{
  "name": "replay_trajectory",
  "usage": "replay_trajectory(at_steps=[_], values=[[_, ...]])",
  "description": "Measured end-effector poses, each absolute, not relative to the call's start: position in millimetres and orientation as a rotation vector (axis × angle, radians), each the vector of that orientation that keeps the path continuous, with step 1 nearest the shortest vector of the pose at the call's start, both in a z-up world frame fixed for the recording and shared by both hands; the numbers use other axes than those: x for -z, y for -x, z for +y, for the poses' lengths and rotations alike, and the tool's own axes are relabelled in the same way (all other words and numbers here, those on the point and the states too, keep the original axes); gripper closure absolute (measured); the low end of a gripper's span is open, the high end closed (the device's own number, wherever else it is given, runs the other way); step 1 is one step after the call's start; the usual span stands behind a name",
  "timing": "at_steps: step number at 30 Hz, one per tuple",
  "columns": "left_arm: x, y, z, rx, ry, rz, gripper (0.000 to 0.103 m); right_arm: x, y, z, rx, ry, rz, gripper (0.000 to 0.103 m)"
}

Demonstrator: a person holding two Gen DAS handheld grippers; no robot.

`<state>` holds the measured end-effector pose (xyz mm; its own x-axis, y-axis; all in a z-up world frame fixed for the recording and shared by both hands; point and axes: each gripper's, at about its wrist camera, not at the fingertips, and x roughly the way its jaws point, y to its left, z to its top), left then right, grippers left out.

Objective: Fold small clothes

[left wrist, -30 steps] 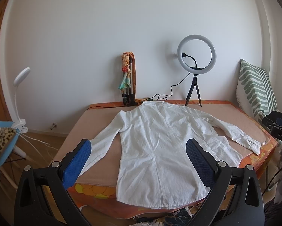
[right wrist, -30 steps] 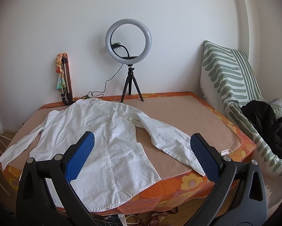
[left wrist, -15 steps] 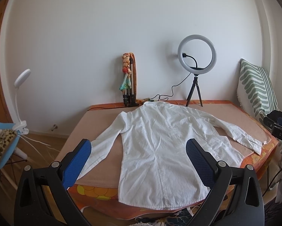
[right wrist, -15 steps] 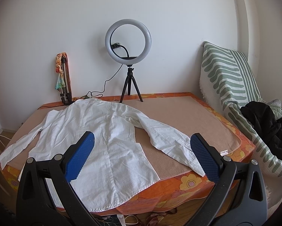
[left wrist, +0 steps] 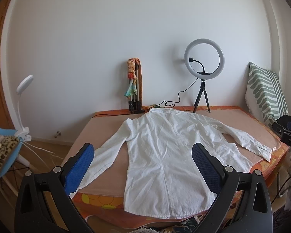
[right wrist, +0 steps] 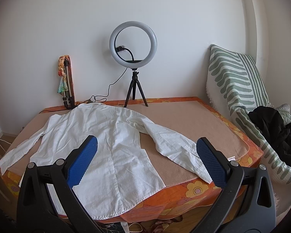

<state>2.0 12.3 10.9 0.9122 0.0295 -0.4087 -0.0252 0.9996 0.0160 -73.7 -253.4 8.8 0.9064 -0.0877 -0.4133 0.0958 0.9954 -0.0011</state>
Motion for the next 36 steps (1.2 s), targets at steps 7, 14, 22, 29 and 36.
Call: replay_trajectory(at_steps=[7, 14, 22, 29, 36], values=[[-12, -2, 12, -0.036, -0.004, 0.421, 0.002, -10, 72, -255, 0.1, -0.019, 0.429, 0.0], [-11, -3, 14, -0.033, -0.002, 0.417, 0.002, -10, 74, -254, 0.098, -0.02, 0.427, 0.0], [-5, -6, 16, -0.023, 0.001, 0.424, 0.003, -12, 75, -254, 0.102, 0.003, 0.419, 0.0], [-1, -10, 16, -0.028, -0.007, 0.426, 0.003, -12, 74, -252, 0.104, 0.016, 0.415, 0.0], [0, -10, 20, -0.036, -0.001, 0.422, 0.003, -10, 72, -246, 0.114, 0.02, 0.413, 0.0]])
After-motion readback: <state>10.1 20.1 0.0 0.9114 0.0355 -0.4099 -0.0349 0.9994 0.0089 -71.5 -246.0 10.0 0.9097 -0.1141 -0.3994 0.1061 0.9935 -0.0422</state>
